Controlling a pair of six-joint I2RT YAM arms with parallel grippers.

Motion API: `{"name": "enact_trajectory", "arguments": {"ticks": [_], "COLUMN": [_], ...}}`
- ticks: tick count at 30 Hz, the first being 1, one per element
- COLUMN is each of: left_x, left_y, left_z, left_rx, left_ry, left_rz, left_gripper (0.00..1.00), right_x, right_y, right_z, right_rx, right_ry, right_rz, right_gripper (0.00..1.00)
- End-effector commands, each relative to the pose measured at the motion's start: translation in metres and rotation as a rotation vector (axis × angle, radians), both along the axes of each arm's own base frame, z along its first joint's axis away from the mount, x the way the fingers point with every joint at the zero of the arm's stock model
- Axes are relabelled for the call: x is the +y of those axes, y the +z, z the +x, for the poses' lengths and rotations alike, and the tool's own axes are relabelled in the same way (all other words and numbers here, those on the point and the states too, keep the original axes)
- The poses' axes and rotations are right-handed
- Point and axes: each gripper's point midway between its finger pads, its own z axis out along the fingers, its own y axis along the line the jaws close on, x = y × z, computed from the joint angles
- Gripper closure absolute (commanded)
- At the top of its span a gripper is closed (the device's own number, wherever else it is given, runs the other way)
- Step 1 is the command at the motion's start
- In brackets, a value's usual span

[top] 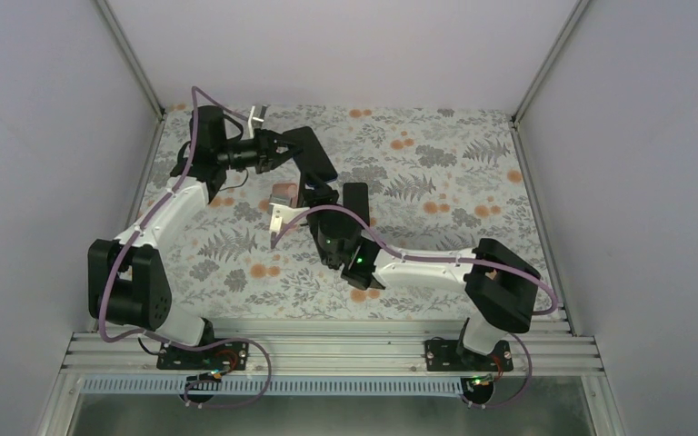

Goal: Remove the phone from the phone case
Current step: Place the phone at the center of the board.

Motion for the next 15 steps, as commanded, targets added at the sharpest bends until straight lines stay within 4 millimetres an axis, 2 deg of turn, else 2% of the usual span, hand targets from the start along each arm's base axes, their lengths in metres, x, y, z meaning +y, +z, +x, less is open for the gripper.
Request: {"name": "enact_trajectory", "arguments": {"ticks": [1, 6, 12, 14, 15], "left_x": [-0.003, 0.000, 0.006, 0.009, 0.011], "left_y": [0.006, 0.009, 0.016, 0.020, 0.021], "left_z": [-0.003, -0.001, 0.004, 0.006, 0.007], "left_rx": [-0.037, -0.048, -0.085, -0.110, -0.122], "left_ry": [-0.022, -0.015, -0.002, 0.010, 0.018], "left_rz": [-0.012, -0.011, 0.000, 0.018, 0.029], "left_gripper": [0.86, 0.97, 0.98, 0.98, 0.98], "right_x": [0.000, 0.000, 0.003, 0.007, 0.009], "right_y": [0.015, 0.012, 0.002, -0.004, -0.001], "right_z": [-0.007, -0.009, -0.017, -0.022, -0.024], "right_rx": [-0.049, -0.029, 0.083, 0.166, 0.205], "right_ry": [0.004, 0.019, 0.086, 0.126, 0.144], "right_rz": [0.051, 0.053, 0.073, 0.087, 0.105], "right_gripper": [0.93, 0.68, 0.36, 0.27, 0.22]}}
